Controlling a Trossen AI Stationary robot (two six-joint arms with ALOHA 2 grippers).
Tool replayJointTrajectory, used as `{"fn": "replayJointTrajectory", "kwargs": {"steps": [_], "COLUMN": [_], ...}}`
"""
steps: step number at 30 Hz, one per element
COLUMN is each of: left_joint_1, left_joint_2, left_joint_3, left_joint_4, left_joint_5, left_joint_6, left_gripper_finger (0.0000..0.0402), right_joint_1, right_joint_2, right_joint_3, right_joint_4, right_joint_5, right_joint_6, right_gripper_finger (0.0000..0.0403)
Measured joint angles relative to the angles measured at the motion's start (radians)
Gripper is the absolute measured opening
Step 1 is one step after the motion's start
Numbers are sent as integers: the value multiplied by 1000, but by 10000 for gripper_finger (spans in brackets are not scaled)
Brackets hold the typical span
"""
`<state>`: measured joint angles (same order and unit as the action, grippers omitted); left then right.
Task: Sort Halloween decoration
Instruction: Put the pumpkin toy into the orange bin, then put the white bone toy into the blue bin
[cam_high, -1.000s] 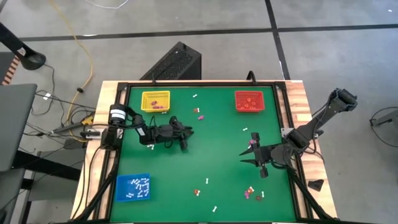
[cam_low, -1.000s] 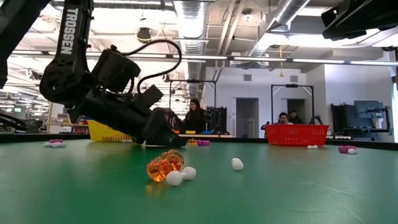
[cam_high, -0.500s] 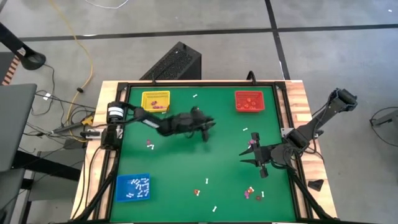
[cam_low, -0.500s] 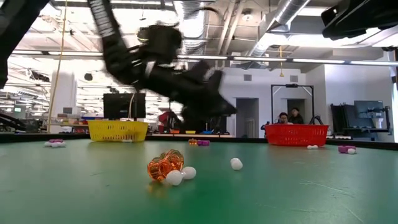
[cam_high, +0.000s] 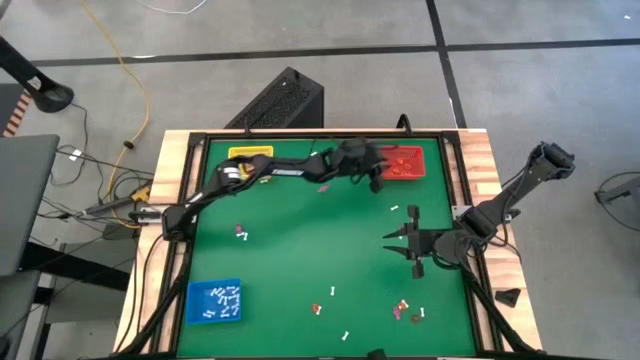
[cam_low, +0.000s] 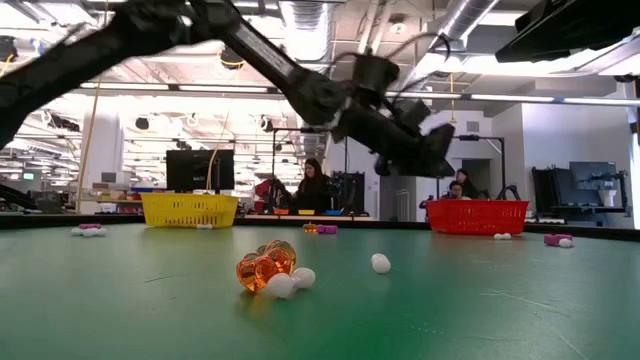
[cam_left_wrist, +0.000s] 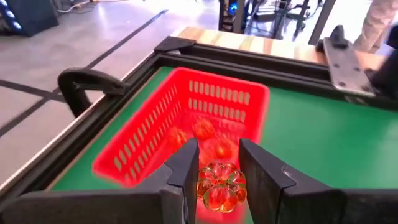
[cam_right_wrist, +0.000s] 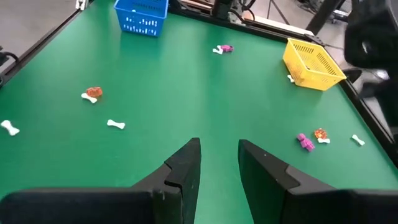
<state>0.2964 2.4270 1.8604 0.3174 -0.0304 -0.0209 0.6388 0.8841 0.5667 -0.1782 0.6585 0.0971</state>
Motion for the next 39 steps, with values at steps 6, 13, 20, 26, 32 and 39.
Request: {"fn": "replayJointTrajectory", "kwargs": {"steps": [6,13,20,26,32,39], "left_joint_1": [29,36,35,38,36,36], "left_joint_2": [151,164,164,121,-119,-298], "left_joint_3": [253,288,288,288,288,284], "left_joint_4": [-35,-68,-71,-246,-915,-1674], "left_joint_5": [53,61,77,83,-96,-61], "left_joint_6": [-31,-26,-44,43,254,178], "left_gripper_finger": [83,112,182,203,204,193], "right_joint_1": [0,0,0,1,18,13], "right_joint_2": [0,0,0,0,0,0], "right_joint_3": [0,0,0,0,0,0], "right_joint_4": [0,-3,-2,-6,-8,-8], "right_joint_5": [22,25,25,22,21,21], "right_joint_6": [0,-16,-13,20,34,68], "right_gripper_finger": [138,138,138,138,138,138]}}
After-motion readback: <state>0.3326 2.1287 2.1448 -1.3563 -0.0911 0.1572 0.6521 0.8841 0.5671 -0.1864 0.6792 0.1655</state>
